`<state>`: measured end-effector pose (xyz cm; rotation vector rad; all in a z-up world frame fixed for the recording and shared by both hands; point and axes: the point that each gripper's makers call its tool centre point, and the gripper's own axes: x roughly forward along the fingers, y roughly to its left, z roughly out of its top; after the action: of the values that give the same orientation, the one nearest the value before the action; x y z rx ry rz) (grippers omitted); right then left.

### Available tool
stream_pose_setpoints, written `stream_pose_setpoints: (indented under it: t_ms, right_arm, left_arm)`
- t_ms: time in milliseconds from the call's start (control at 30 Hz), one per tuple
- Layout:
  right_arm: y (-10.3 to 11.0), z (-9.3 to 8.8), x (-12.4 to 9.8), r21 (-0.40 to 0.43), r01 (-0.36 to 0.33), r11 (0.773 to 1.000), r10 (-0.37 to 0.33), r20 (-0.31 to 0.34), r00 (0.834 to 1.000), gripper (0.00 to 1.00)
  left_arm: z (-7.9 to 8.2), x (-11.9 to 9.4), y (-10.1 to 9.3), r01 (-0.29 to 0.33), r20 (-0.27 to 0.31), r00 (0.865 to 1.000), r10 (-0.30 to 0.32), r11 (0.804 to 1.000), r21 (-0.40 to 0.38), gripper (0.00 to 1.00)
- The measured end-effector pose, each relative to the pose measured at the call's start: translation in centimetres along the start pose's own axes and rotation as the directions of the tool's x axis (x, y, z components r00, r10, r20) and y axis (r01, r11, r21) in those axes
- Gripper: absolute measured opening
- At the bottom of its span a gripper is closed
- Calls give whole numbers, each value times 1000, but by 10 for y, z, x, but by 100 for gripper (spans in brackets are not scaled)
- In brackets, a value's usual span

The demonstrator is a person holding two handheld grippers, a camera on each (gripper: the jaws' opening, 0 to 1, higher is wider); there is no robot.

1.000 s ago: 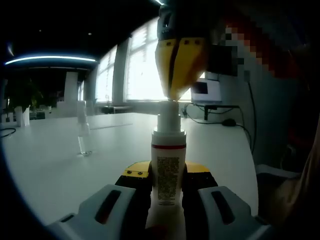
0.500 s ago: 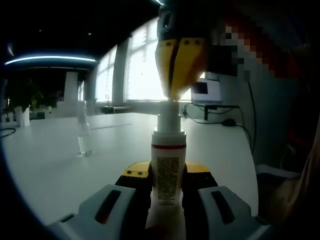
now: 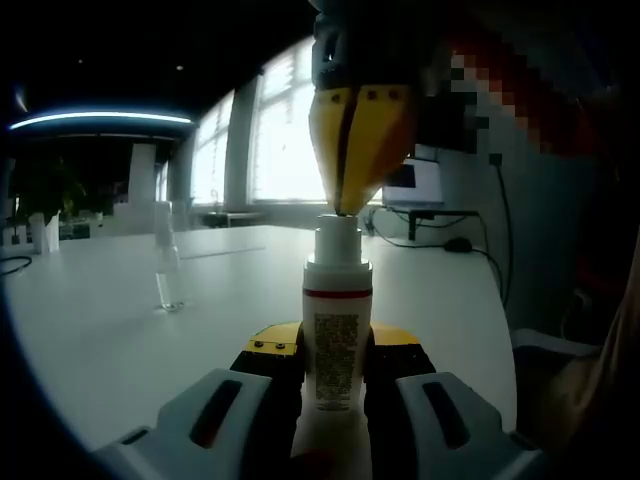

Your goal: Clamp pump bottle remove cover press pump head put on cover

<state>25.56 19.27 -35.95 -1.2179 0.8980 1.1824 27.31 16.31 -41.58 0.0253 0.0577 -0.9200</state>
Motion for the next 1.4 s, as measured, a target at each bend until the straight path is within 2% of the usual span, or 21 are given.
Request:
stream_pose_setpoints:
  t_ms: [433, 1400]
  right_arm:
    - [1, 0, 0, 0, -12, 1000, 12, 9, 1000, 0]
    - [-1, 2, -7, -6, 18, 1000, -17, 62, 998, 0]
  left_arm:
    - [0, 0, 0, 0, 0, 1000, 0, 1000, 0, 14]
    - [0, 0, -1, 3, 0, 1000, -3, 1000, 0, 14]
